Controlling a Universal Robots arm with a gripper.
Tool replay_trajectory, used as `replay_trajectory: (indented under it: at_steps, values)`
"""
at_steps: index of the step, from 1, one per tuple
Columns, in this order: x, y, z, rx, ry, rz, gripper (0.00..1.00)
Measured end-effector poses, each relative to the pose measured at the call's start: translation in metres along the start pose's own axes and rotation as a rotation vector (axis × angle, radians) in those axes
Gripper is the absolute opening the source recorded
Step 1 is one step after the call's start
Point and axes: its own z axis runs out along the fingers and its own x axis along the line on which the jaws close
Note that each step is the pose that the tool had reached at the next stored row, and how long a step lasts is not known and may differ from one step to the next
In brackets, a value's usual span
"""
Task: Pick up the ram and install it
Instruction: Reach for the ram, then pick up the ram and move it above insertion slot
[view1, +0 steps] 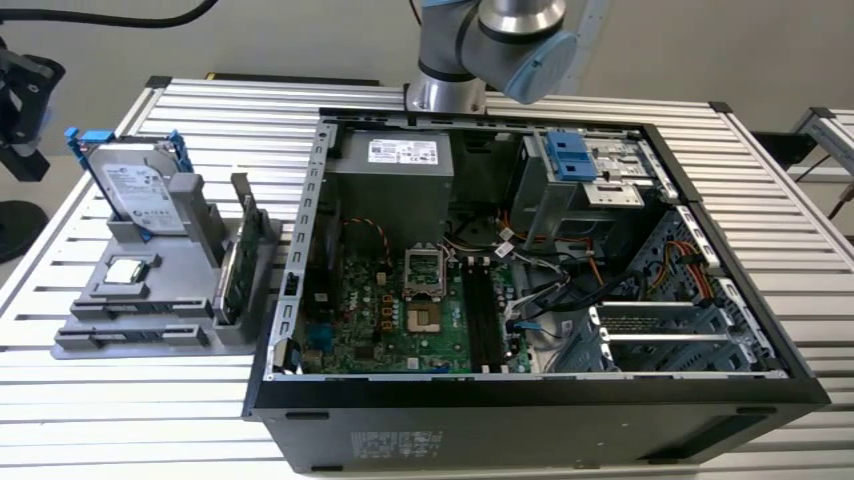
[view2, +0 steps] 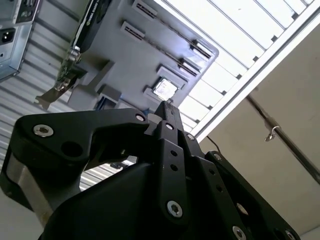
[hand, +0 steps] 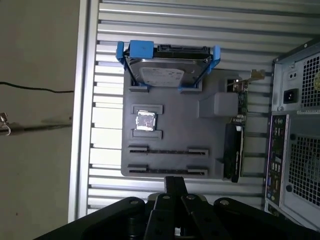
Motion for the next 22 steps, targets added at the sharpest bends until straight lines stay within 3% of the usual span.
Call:
replay_trajectory:
  at_steps: [17,22]
  values:
    - [0.0015,-0.0142,-0.0007,-0.0007,0.0016,-0.034,0.0]
    - [0.0017,-0.0158,-0.0008,-0.0008,0.0018,-0.039,0.0]
